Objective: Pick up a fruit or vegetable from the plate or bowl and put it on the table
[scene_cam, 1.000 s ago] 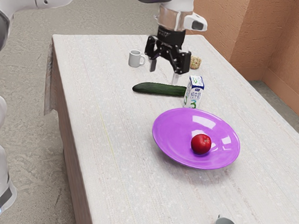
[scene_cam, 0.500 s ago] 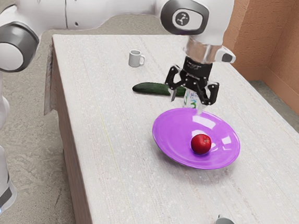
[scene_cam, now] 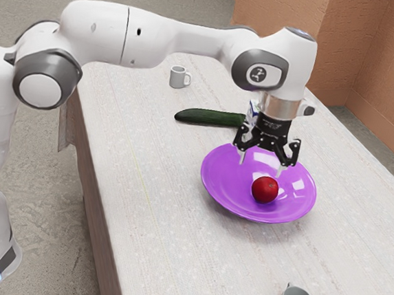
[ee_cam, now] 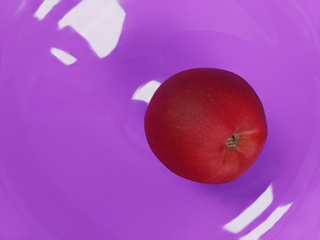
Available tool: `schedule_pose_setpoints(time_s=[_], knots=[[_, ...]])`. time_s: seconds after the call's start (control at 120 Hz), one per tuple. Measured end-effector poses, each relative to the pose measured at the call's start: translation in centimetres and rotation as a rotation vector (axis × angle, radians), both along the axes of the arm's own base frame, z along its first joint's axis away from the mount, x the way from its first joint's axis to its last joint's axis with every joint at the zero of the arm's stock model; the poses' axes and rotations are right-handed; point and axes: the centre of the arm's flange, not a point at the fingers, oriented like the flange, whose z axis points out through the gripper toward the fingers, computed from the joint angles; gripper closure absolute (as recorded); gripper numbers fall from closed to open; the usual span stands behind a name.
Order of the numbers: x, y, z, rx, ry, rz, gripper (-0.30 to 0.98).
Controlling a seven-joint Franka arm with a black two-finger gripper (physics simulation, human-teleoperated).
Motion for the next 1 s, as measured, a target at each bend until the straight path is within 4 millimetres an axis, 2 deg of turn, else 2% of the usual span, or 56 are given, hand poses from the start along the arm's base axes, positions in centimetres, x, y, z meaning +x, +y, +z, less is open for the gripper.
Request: schedule_pose_setpoints(time_s=[0.133,0.25,0.55,1.0], knots=[[0.0,1.0,-2.4,-0.012,0.023,0.05,0.0],[0.4,2.3,-3.3,-0.025,0.022,0.097,0.0],[1.0,1.3,-3.6,-0.037,-0.01,0.13,0.0],[2.4,1.5,-6.8,-0.048,0.001,0.2,0.0]])
